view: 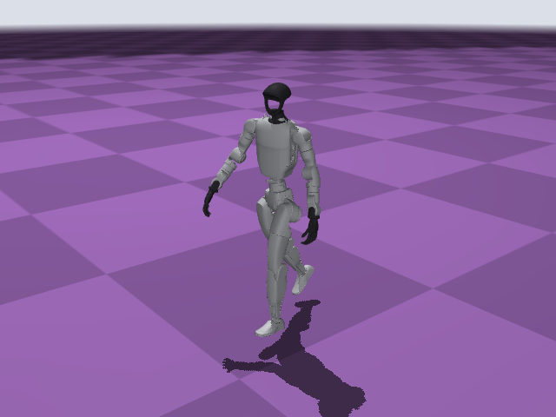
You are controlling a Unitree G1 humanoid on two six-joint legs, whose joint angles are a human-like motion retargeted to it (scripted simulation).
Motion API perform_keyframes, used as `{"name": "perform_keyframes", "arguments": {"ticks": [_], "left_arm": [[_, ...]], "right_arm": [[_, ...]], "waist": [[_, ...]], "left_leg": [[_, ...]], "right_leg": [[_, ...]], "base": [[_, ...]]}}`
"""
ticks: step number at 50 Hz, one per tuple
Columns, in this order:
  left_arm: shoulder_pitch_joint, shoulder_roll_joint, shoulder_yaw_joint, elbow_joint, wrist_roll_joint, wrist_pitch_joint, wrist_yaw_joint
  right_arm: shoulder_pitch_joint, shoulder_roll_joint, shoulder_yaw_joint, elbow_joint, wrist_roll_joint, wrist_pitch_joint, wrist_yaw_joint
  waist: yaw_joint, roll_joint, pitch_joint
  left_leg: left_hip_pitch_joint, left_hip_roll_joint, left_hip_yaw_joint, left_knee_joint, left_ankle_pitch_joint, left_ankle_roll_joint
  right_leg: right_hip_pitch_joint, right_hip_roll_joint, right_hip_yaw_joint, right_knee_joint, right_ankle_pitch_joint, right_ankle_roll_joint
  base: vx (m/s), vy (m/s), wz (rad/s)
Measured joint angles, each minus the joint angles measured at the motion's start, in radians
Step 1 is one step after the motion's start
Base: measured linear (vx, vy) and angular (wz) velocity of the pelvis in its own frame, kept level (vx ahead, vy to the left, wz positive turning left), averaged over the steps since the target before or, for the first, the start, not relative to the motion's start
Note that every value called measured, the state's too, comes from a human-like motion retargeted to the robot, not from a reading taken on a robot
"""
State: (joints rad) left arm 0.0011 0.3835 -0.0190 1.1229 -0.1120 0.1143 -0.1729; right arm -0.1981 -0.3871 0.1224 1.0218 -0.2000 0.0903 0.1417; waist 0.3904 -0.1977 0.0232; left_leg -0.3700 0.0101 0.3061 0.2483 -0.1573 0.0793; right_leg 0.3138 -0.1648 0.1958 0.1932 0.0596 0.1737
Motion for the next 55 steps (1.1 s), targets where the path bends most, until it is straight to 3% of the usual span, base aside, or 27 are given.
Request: {"name": "perform_keyframes", "arguments": {"ticks": [5, 8, 13, 18, 22, 26, 29, 33, 36, 40, 42, 48, 52, 55], "left_arm": [[0.023, 0.028, -0.020, 0.025, -0.036, -0.026, 0.005], [0.014, 0.031, -0.033, 0.104, 0.004, -0.010, 0.003], [-0.023, 0.025, -0.051, 0.208, 0.092, 0.023, -0.003], [-0.082, 0.018, -0.060, 0.210, 0.157, 0.009, 0.006], [-0.146, 0.006, -0.054, 0.174, 0.194, -0.009, 0.000], [-0.222, -0.014, -0.044, 0.153, 0.225, -0.020, -0.025], [-0.272, -0.031, -0.047, 0.143, 0.221, -0.025, -0.040], [-0.321, -0.045, -0.071, 0.126, 0.172, -0.039, -0.037], [-0.340, -0.045, -0.094, 0.110, 0.147, -0.051, -0.032], [-0.342, -0.042, -0.130, 0.083, 0.105, -0.076, -0.028], [-0.336, -0.040, -0.146, 0.071, 0.086, -0.083, -0.024], [-0.280, -0.037, -0.162, 0.047, 0.080, -0.091, 0.001], [-0.194, -0.036, -0.158, 0.029, 0.070, -0.082, 0.001], [-0.120, -0.035, -0.151, 0.015, 0.058, -0.061, -0.002]], "right_arm": [[0.044, 0.033, 0.013, -0.002, 0.010, -0.019, 0.005], [0.076, 0.051, 0.003, 0.022, 0.024, -0.023, -0.007], [0.162, 0.071, -0.016, 0.082, 0.037, -0.027, -0.025], [0.271, 0.080, -0.035, 0.176, 0.038, -0.039, -0.027], [0.347, 0.083, -0.070, 0.275, 0.033, -0.038, -0.005], [0.399, 0.078, -0.125, 0.369, 0.021, -0.026, 0.028], [0.420, 0.072, -0.168, 0.416, 0.013, -0.011, 0.045], [0.430, 0.073, -0.211, 0.436, -0.001, 0.013, 0.055], [0.427, 0.082, -0.216, 0.423, -0.010, 0.020, 0.059], [0.412, 0.079, -0.186, 0.380, 0.011, 0.005, 0.055], [0.398, 0.065, -0.161, 0.351, 0.036, -0.009, 0.046], [0.345, -0.017, -0.078, 0.247, 0.061, -0.057, 0.020], [0.284, -0.098, -0.032, 0.197, 0.050, -0.063, -0.016], [0.215, -0.158, -0.024, 0.191, 0.031, -0.051, -0.055]], "waist": [[-0.013, 0.062, 0.008], [-0.068, 0.111, -0.018], [-0.186, 0.169, -0.063], [-0.316, 0.186, -0.101], [-0.394, 0.177, -0.122], [-0.452, 0.163, -0.135], [-0.496, 0.145, -0.134], [-0.562, 0.108, -0.111], [-0.597, 0.090, -0.089], [-0.622, 0.089, -0.074], [-0.618, 0.107, -0.073], [-0.571, 0.188, -0.052], [-0.530, 0.192, -0.030], [-0.490, 0.174, -0.025]], "left_leg": [[0.155, -0.009, -0.025, -0.096, -0.037, 0.008], [0.236, 0.005, -0.053, -0.135, -0.052, -0.013], [0.347, 0.018, -0.096, -0.141, -0.082, -0.072], [0.447, 0.000, -0.166, -0.117, -0.113, -0.134], [0.549, -0.026, -0.223, -0.112, -0.141, -0.168], [0.656, -0.050, -0.287, -0.115, -0.177, -0.180], [0.732, -0.066, -0.355, -0.112, -0.204, -0.175], [0.830, -0.078, -0.487, -0.097, -0.231, -0.155], [0.883, -0.058, -0.582, -0.095, -0.234, -0.147], [0.907, -0.016, -0.688, -0.099, -0.223, -0.142], [0.894, 0.012, -0.719, -0.103, -0.211, -0.148], [0.804, 0.104, -0.746, -0.024, -0.090, -0.178], [0.642, 0.067, -0.687, 0.263, 0.015, -0.158], [0.457, 0.011, -0.601, 0.532, 0.003, -0.109]], "right_leg": [[-0.132, 0.044, -0.007, 0.303, 0.188, 0.021], [-0.268, 0.097, -0.039, 0.538, 0.115, -0.017], [-0.450, 0.097, -0.192, 0.723, -0.046, -0.139], [-0.555, 0.132, -0.249, 0.664, -0.161, -0.162], [-0.600, 0.106, -0.312, 0.529, -0.188, -0.163], [-0.616, 0.077, -0.353, 0.329, -0.133, -0.152], [-0.602, 0.064, -0.322, 0.127, -0.011, -0.123], [-0.558, 0.056, -0.106, -0.136, 0.214, -0.038], [-0.546, 0.039, 0.027, -0.223, 0.269, 0.013], [-0.543, 0.031, 0.143, -0.232, 0.326, 0.033], [-0.554, 0.035, 0.111, -0.189, 0.296, 0.002], [-0.609, 0.064, -0.078, 0.008, 0.048, -0.109], [-0.576, 0.049, -0.134, 0.060, -0.032, -0.143], [-0.534, 0.023, -0.162, 0.037, -0.055, -0.155]], "base": [[0.61, 0.36, -0.13], [0.57, 0.31, 0.09], [0.53, 0.25, 0.34], [0.52, 0.16, 0.78], [0.53, 0.11, 0.86], [0.54, 0.06, 0.93], [0.56, 0.01, 1.17], [0.60, -0.06, 1.52], [0.61, -0.12, 1.53], [0.60, -0.18, 1.42], [0.58, -0.23, 1.13], [0.57, -0.29, 0.87], [0.53, -0.34, 0.69], [0.45, -0.29, 0.61]]}}
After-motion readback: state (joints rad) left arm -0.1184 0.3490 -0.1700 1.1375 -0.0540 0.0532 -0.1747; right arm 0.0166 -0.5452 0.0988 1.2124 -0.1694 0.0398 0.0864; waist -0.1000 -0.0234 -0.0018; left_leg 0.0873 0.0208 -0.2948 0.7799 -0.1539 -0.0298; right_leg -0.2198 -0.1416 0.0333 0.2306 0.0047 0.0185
